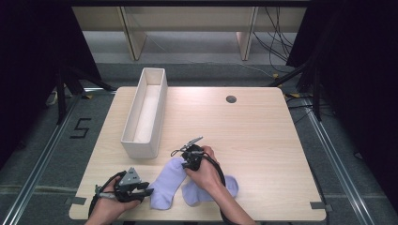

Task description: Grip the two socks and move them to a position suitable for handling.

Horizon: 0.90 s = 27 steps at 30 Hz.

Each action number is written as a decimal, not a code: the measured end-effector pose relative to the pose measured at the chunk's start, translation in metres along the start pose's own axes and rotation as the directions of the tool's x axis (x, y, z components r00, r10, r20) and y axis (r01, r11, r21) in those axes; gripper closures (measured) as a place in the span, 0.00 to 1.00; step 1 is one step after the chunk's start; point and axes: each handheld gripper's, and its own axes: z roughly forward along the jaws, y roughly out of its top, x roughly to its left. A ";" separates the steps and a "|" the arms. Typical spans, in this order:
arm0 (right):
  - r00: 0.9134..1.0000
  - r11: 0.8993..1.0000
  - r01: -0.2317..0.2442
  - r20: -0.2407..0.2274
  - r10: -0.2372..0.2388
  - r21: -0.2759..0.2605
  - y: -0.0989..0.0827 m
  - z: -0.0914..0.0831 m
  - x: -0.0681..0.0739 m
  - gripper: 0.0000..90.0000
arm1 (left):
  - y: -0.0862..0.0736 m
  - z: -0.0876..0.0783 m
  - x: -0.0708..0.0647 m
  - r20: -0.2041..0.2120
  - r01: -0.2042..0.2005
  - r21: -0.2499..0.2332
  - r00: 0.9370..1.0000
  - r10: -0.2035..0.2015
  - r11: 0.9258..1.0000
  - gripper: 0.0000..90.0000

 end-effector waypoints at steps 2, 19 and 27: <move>1.000 1.000 0.010 0.003 -0.010 -0.004 -0.002 0.001 0.000 0.84 | 0.001 0.000 0.000 0.017 0.014 0.001 1.000 -0.014 1.000 0.77; 0.999 1.000 -0.029 -0.029 0.029 0.000 -0.001 -0.001 0.001 0.98 | 0.002 0.002 0.001 0.035 0.092 -0.021 0.995 -0.092 0.995 0.95; 0.999 0.998 -0.020 -0.030 0.019 -0.054 0.000 -0.013 0.000 0.98 | 0.009 -0.010 0.004 0.017 0.060 -0.059 0.998 -0.059 0.996 0.96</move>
